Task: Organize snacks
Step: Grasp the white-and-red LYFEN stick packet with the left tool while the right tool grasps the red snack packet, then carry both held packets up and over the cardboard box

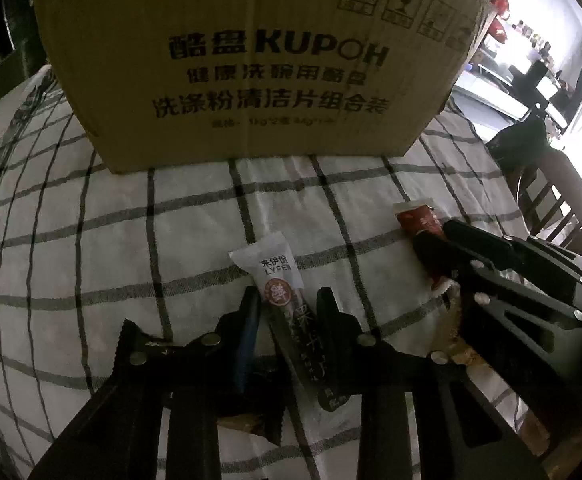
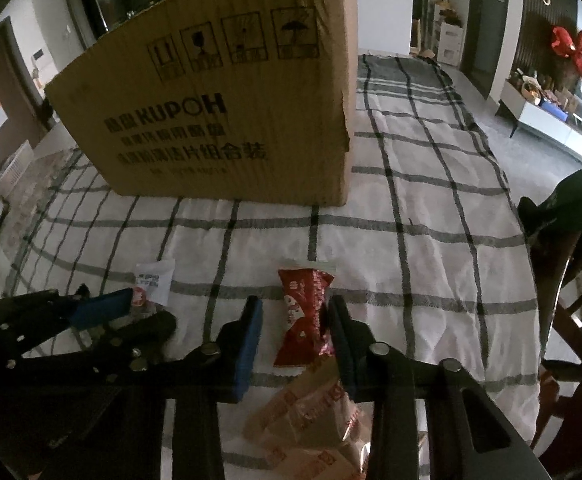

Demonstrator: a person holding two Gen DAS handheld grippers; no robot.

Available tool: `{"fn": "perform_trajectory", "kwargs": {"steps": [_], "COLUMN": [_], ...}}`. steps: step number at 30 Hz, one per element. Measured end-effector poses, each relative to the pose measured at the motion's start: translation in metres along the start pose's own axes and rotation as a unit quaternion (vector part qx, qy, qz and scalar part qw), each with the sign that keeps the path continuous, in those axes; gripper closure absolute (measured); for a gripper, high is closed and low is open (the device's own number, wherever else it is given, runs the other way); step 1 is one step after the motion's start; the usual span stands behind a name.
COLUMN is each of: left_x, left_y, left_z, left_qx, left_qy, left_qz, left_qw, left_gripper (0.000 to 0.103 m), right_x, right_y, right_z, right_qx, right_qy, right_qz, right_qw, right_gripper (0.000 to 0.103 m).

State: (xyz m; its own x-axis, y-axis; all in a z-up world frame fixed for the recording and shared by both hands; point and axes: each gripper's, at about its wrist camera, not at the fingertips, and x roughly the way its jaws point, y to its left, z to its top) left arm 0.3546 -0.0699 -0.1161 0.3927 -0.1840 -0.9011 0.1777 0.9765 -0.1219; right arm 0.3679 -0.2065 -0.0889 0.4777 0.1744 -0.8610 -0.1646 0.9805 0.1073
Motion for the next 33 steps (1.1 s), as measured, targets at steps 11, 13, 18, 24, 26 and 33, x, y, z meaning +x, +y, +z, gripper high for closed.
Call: {"fn": "perform_trajectory", "kwargs": {"steps": [11, 13, 18, 24, 26, 33], "left_x": [-0.01, -0.014, -0.028, -0.047, -0.054, -0.081], "left_y": [-0.003, 0.0, 0.004, 0.007, 0.007, 0.008], "left_z": [-0.003, -0.003, -0.001, 0.001, 0.001, 0.003], "left_qx": [0.007, 0.005, 0.003, 0.003, 0.002, 0.006], "left_qy": [-0.02, -0.023, -0.038, -0.063, -0.072, -0.105], "left_qz": [0.0, -0.003, -0.007, -0.007, -0.008, -0.005], "left_qw": [0.9998, 0.9997, 0.9993, 0.998, 0.9974, 0.9944], "left_gripper": [0.08, 0.08, 0.081, 0.082, 0.082, 0.082], "right_x": [-0.008, -0.012, -0.022, -0.038, -0.046, -0.067], "right_y": [-0.003, -0.002, 0.003, 0.009, 0.013, 0.02], "right_z": [-0.001, 0.001, 0.005, 0.008, 0.008, 0.01], "right_qx": [0.016, 0.016, 0.01, 0.008, 0.005, 0.0], "right_qy": [-0.019, -0.027, -0.038, -0.056, -0.065, -0.089], "right_qz": [0.0, 0.001, 0.004, 0.01, 0.012, 0.02], "right_qw": [1.0, 1.0, 0.999, 0.998, 0.998, 0.996], "right_gripper": [0.081, 0.081, 0.081, 0.081, 0.081, 0.081]}}
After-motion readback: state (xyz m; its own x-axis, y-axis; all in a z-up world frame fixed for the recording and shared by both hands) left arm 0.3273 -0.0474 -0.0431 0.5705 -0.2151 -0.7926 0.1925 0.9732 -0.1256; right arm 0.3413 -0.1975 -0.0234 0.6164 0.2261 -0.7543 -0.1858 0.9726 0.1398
